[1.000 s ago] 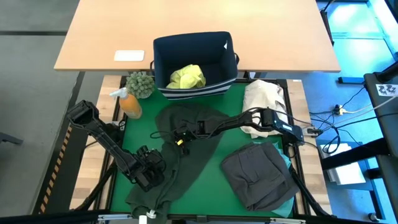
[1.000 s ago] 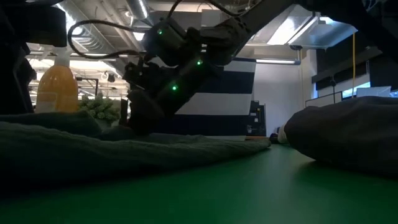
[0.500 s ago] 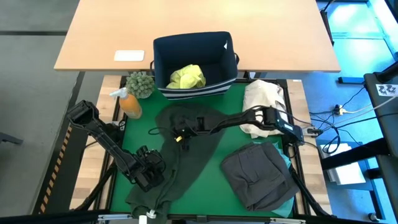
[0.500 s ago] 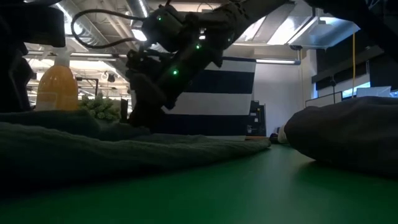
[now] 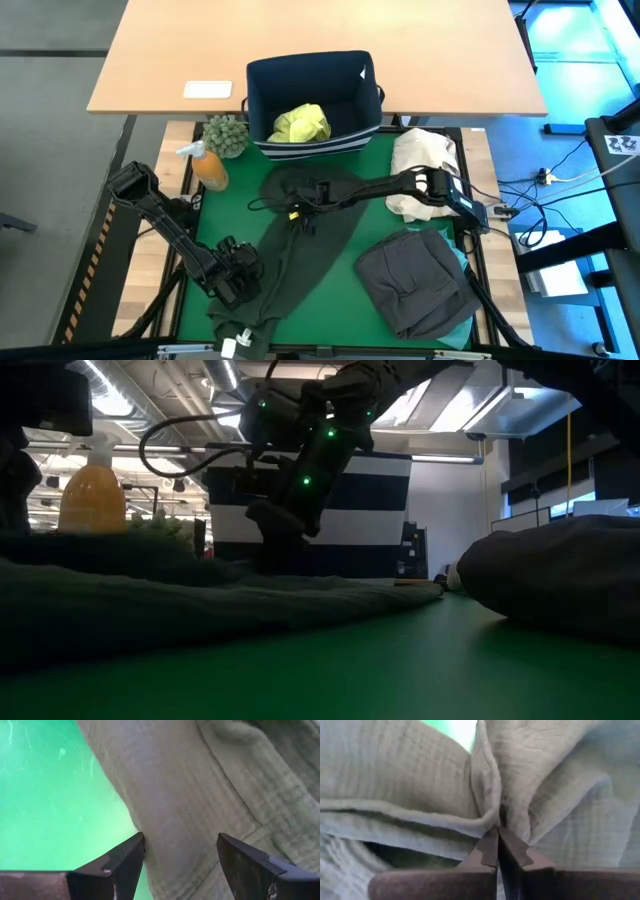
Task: Fold laundry
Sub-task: Fold the green polo shirt
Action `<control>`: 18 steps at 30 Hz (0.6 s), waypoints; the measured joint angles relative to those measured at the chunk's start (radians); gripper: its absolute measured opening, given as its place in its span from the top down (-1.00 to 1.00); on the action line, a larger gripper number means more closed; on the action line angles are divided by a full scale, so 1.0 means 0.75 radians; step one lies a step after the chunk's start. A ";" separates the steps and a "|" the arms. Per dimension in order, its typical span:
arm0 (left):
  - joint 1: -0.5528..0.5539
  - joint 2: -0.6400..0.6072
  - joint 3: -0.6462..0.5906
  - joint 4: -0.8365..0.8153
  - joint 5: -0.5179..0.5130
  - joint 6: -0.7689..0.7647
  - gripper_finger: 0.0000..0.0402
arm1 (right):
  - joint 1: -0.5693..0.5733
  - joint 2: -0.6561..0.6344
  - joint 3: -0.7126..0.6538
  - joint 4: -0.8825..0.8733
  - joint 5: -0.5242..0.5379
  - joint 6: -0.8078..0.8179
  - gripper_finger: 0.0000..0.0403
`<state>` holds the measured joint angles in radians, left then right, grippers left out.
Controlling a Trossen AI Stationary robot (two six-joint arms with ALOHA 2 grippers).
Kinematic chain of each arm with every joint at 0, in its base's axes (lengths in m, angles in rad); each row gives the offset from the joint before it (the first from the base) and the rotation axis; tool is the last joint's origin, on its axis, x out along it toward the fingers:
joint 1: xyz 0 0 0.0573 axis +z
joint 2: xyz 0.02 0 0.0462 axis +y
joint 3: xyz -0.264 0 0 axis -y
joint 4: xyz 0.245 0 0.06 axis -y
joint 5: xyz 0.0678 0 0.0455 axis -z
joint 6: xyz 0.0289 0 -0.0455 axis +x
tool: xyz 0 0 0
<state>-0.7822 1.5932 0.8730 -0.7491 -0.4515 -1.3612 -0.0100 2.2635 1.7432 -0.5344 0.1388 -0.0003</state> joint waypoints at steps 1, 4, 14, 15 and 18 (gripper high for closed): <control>0.000 0.000 0.000 0.000 0.000 0.000 -0.20 | 0.007 0.000 0.000 -0.008 -0.007 0.008 0.98; 0.000 0.000 0.000 -0.019 0.000 0.000 -0.20 | 0.021 0.000 0.000 -0.019 -0.036 0.028 0.99; 0.000 -0.035 0.000 -0.071 0.121 -0.015 -0.21 | 0.039 -0.005 -0.001 -0.053 -0.045 0.030 0.98; 0.000 -0.047 0.000 -0.079 0.133 -0.015 -0.21 | 0.039 -0.006 -0.001 -0.053 -0.045 0.030 0.98; 0.000 -0.089 0.000 -0.085 0.139 -0.022 -0.21 | 0.039 -0.007 -0.001 -0.053 -0.044 0.030 0.98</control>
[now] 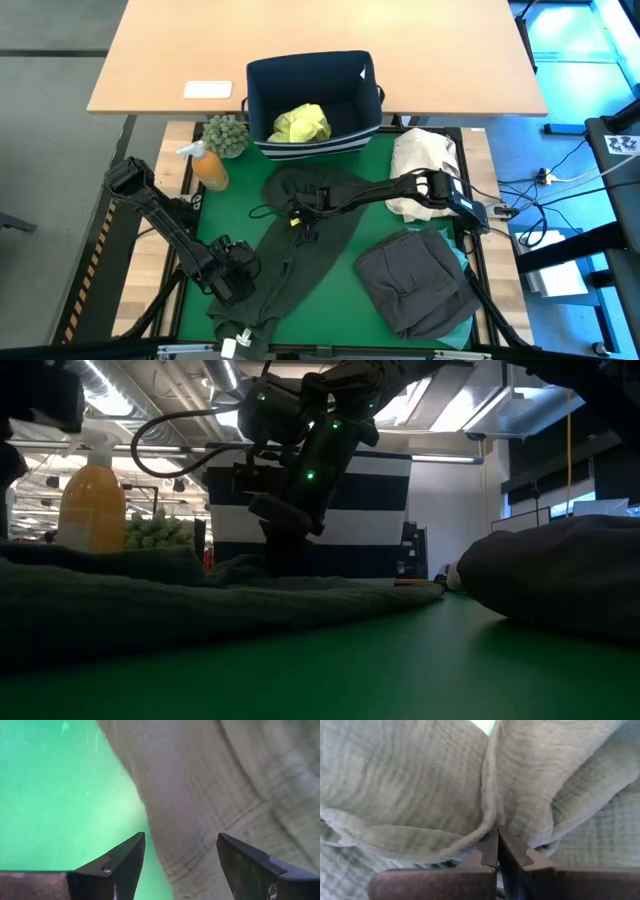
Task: Fold laundry
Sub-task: Fold the green polo shirt
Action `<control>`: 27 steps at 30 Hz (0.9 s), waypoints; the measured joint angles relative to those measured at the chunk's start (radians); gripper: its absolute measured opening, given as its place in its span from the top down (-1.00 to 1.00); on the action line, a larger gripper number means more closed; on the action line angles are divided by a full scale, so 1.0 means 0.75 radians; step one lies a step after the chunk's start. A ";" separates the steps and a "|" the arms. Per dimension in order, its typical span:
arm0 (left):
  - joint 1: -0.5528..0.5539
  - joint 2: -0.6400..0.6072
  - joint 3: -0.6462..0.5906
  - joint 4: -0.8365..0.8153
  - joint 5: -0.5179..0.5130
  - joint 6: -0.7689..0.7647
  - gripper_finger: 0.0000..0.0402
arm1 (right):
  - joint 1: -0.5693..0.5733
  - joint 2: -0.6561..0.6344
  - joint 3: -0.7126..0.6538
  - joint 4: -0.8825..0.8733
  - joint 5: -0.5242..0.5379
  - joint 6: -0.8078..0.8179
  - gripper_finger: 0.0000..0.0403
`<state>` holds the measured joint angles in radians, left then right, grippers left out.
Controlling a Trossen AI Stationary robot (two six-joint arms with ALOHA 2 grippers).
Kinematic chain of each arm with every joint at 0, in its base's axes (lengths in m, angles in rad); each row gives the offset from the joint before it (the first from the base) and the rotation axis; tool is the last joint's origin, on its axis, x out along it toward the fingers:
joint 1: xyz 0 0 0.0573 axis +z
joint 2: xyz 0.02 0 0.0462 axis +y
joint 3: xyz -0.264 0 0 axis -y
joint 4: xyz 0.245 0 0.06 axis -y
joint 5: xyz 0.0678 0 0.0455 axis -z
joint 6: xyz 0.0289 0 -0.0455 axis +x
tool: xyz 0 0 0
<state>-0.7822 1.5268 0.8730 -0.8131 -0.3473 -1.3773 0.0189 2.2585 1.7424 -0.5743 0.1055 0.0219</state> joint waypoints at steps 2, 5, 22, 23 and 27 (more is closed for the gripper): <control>0.000 -0.018 0.007 -0.002 -0.002 0.000 -0.21 | 0.000 0.000 0.000 0.000 0.001 -0.001 0.98; 0.000 -0.023 0.032 0.006 -0.010 0.021 -0.21 | 0.001 0.000 0.000 0.000 0.002 -0.014 0.97; -0.098 0.103 0.041 0.331 -0.067 0.008 -0.21 | 0.001 -0.003 0.207 -0.089 0.060 -0.105 0.97; -0.106 0.111 0.041 0.335 -0.068 -0.009 -0.21 | 0.001 -0.003 0.211 -0.086 0.060 -0.105 0.97; -0.132 0.142 0.041 0.350 -0.067 -0.059 -0.21 | 0.001 -0.003 0.212 -0.086 0.059 -0.105 0.97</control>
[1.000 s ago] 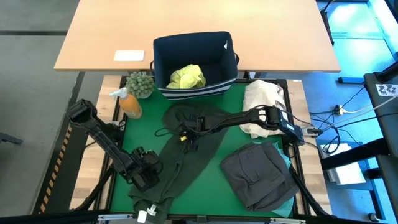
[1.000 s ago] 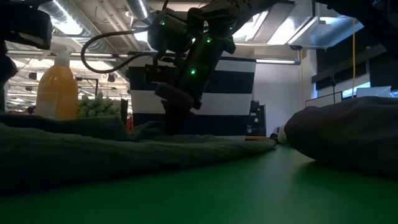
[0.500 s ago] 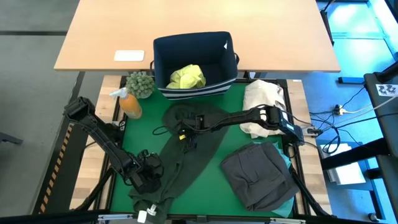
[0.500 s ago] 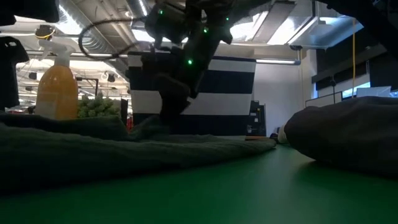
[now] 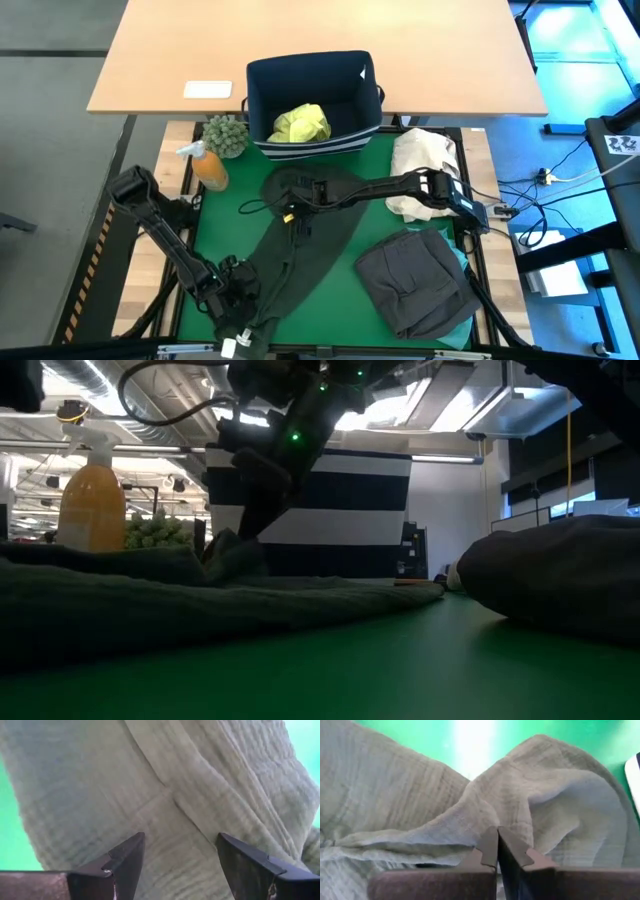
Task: Fold laundry
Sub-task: Fold the green polo shirt
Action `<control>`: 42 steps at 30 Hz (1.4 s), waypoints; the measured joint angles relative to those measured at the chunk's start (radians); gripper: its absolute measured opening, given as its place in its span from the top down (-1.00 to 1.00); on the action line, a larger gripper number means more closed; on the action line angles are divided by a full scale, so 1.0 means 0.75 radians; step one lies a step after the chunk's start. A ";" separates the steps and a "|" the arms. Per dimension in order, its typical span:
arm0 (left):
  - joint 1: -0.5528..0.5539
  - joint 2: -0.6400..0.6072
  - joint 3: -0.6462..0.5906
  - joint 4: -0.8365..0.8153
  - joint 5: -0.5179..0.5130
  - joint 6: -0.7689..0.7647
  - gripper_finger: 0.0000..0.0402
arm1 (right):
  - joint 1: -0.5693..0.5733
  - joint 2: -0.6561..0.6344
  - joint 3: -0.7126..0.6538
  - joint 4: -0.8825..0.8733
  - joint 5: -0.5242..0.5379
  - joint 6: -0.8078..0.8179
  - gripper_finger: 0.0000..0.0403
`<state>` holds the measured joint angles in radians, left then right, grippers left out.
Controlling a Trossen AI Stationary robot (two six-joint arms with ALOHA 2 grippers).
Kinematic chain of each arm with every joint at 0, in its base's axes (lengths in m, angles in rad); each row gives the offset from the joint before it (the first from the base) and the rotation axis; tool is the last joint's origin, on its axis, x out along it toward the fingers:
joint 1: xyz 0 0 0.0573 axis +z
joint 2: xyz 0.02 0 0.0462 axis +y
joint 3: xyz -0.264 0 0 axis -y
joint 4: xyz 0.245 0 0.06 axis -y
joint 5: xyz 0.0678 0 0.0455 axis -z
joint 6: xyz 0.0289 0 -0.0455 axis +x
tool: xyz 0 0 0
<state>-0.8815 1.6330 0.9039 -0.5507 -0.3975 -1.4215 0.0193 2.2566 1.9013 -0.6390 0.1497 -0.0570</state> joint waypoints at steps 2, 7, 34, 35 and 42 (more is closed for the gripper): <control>-0.008 0.014 0.000 0.004 0.003 -0.015 -0.21 | 0.000 0.000 0.000 -0.002 0.000 0.000 0.97; -0.014 0.024 0.000 0.010 0.018 -0.024 -0.20 | 0.000 0.000 0.000 -0.044 -0.003 -0.029 0.97; -0.014 0.024 0.000 0.020 0.029 -0.023 -0.20 | -0.011 0.003 0.053 0.063 0.021 -0.101 0.12; -0.014 0.024 0.000 0.020 0.030 -0.023 -0.20 | -0.010 0.003 0.060 0.110 0.012 -0.101 0.12; -0.014 0.024 0.000 0.022 0.030 -0.024 -0.20 | -0.010 0.036 0.067 0.325 -0.080 -0.141 0.12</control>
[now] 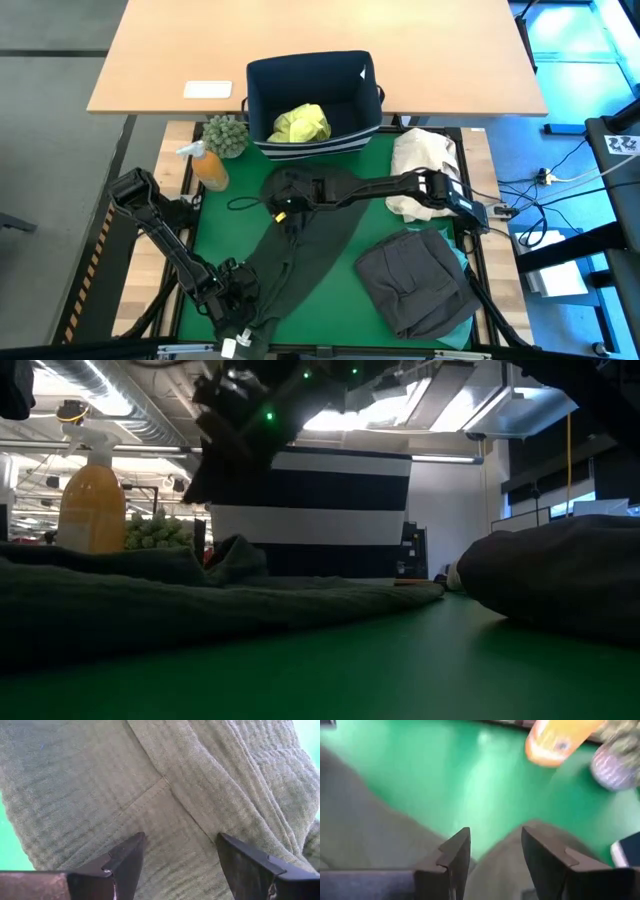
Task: Fold laundry
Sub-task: Fold the green polo shirt
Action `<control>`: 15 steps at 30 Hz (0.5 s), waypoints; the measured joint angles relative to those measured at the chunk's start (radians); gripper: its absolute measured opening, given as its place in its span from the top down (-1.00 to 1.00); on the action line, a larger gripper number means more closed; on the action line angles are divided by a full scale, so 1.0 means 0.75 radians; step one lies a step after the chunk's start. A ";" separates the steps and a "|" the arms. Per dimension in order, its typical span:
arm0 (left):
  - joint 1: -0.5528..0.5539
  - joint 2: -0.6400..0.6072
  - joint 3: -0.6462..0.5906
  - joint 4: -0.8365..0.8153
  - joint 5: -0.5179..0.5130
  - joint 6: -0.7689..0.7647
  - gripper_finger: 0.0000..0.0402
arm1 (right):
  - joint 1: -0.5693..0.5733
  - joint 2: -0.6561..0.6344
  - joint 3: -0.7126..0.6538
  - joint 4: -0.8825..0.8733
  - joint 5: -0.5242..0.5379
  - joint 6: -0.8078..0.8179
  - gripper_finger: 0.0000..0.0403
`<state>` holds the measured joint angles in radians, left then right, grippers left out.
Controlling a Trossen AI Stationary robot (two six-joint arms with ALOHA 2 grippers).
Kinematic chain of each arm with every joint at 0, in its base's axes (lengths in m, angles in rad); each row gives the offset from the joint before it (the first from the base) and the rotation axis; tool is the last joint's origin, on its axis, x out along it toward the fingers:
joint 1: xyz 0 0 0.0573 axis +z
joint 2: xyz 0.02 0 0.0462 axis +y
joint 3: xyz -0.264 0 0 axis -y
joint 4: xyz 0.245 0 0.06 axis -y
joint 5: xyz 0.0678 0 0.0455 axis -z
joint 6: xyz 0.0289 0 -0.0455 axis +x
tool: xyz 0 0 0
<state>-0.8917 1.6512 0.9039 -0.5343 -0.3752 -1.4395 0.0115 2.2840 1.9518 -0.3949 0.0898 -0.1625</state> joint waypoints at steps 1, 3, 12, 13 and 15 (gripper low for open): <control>0.000 0.000 0.000 0.004 0.000 0.000 -0.20 | -0.004 0.020 0.000 0.018 0.001 0.000 0.12; 0.000 0.000 0.000 0.013 0.000 0.000 -0.20 | -0.014 0.037 -0.003 -0.008 0.008 0.002 0.12; 0.000 0.000 0.001 0.030 -0.003 0.001 -0.20 | -0.045 0.148 -0.003 -0.015 0.042 0.033 0.12; 0.000 0.000 0.001 0.029 -0.003 0.001 -0.20 | -0.050 0.151 -0.003 -0.011 0.048 0.033 0.12; 0.000 0.000 0.001 0.032 -0.002 0.001 -0.20 | -0.060 0.159 -0.002 -0.011 0.079 0.037 0.12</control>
<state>-0.8917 1.6512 0.9043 -0.5106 -0.3767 -1.4391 -0.0336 2.4035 1.9507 -0.4031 0.1489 -0.1346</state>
